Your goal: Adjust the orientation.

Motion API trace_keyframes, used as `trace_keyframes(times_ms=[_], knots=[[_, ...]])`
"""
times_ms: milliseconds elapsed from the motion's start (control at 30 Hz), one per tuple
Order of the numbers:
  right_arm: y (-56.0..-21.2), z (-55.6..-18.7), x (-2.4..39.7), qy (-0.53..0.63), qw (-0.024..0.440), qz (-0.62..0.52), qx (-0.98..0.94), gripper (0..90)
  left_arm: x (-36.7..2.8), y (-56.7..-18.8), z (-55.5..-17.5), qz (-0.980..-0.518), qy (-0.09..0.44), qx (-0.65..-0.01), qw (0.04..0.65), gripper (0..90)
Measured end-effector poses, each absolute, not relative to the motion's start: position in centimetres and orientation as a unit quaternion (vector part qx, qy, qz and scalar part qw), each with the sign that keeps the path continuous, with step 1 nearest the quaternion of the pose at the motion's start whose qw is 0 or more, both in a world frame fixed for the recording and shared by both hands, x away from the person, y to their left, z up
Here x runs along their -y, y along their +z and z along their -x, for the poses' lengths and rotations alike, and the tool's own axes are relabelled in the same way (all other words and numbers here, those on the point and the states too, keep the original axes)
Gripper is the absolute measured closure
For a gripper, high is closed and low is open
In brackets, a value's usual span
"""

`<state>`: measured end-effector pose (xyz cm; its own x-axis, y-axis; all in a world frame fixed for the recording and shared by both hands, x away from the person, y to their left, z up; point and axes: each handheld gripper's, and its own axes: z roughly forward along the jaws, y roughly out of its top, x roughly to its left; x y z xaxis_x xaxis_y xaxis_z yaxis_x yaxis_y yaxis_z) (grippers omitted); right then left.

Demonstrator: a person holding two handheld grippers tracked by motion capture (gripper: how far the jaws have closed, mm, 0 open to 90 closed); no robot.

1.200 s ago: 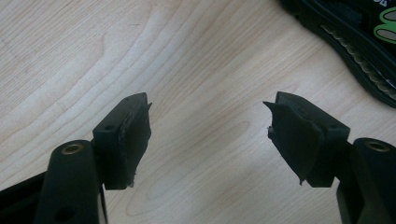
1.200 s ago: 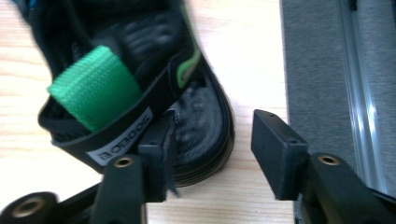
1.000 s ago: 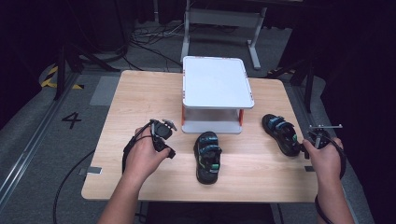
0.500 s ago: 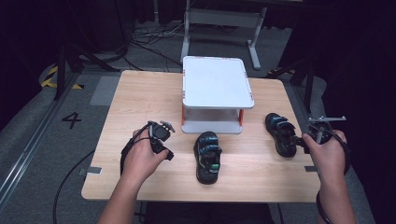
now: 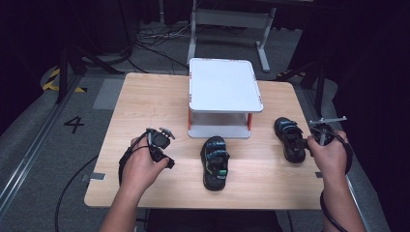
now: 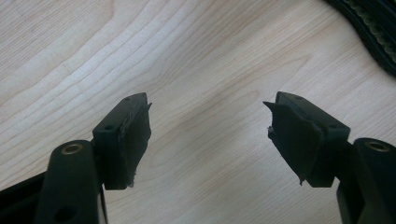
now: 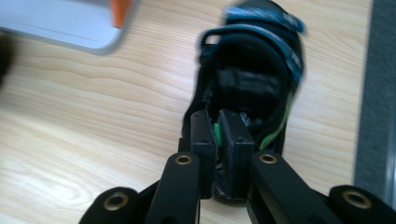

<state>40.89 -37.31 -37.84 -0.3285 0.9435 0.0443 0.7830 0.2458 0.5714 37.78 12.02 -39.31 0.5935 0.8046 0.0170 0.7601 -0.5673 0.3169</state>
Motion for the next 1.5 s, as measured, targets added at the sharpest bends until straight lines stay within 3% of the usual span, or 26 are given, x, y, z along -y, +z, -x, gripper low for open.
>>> trace_keyframes(times_ms=[400, 567, 600, 733, 867, 1000, 1133, 1167, 1233, 1300, 1500], knots=[[-36.3, -36.7, 31.2, 0.273, 0.065, -0.463, -0.841, 84.3, -10.2, -39.1, -39.1, -0.894, 0.077, -0.417, 0.144, 29.2], [-37.9, -36.1, 29.4, 0.255, 0.023, -0.440, -0.861, 81.1, -9.7, -39.1, -39.4, -0.898, 0.073, -0.410, 0.143, 29.2], [-37.9, -36.1, 29.3, 0.252, 0.023, -0.441, -0.861, 79.1, -9.7, -39.1, -39.4, -0.898, 0.074, -0.410, 0.144, 29.2], [-37.3, -36.1, 29.4, 0.258, 0.059, -0.412, -0.872, 53.5, -9.8, -39.1, -39.4, -0.897, 0.074, -0.412, 0.144, 29.2], [-36.7, -36.8, 30.5, 0.262, 0.111, -0.398, -0.872, 40.4, -10.3, -39.3, -39.0, -0.894, 0.073, -0.418, 0.140, 29.2], [-36.8, -38.0, 31.3, 0.245, 0.142, -0.401, -0.871, 39.7, -10.8, -39.5, -38.5, -0.891, 0.074, -0.427, 0.138, 29.1], [-38.3, -39.9, 31.3, 0.235, 0.127, -0.402, -0.875, 41.8, -11.5, -39.6, -38.1, -0.887, 0.073, -0.436, 0.136, 29.0], [-38.8, -40.2, 31.2, 0.227, 0.124, -0.404, -0.878, 44.2, -11.7, -39.7, -37.9, -0.884, 0.073, -0.441, 0.136, 29.0], [-39.7, -40.8, 30.8, 0.201, 0.110, -0.402, -0.887, 60.2, -12.1, -39.7, -37.8, -0.883, 0.074, -0.444, 0.135, 29.0], [-39.9, -41.1, 30.6, 0.184, 0.116, -0.397, -0.892, 69.3, -12.3, -39.7, -37.7, -0.881, 0.074, -0.446, 0.136, 29.0], [-39.2, -41.2, 30.4, 0.196, 0.114, -0.370, -0.901, 71.2, -12.8, -39.6, -37.3, -0.878, 0.076, -0.453, 0.137, 29.0]])
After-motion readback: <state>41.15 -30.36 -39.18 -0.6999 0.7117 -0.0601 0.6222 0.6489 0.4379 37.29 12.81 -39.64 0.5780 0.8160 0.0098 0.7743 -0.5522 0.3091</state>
